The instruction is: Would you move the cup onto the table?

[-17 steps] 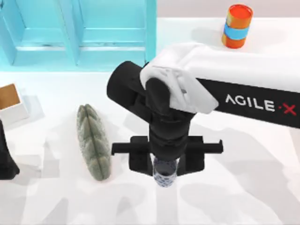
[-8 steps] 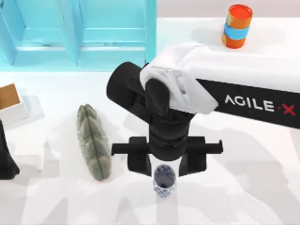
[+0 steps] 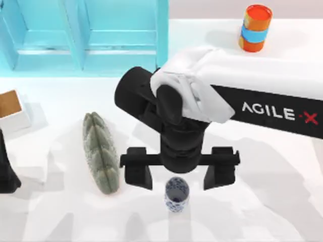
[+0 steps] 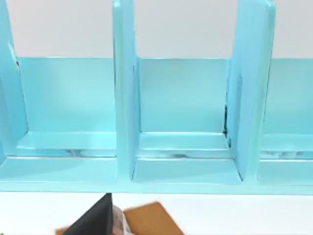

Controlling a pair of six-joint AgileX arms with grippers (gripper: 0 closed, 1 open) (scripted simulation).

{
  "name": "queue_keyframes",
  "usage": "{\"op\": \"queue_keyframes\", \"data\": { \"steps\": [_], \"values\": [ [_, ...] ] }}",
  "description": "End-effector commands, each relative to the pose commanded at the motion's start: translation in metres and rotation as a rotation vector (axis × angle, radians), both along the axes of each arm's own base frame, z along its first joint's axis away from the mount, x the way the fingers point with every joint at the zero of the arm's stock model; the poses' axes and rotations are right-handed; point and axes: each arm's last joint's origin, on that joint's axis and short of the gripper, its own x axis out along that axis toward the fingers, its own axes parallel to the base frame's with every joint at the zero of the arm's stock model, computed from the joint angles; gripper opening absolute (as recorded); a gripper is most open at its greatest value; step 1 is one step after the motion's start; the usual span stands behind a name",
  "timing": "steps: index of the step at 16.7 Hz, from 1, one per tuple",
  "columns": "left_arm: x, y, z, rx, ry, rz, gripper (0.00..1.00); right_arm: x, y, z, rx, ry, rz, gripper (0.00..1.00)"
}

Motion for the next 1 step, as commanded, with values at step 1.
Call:
{"op": "queue_keyframes", "data": {
  "steps": [1],
  "values": [
    [0.0,0.0,0.0,0.0,0.0,0.0,1.0,0.0,0.0,0.0,0.0,0.0,0.0,1.0]
  ]
}}
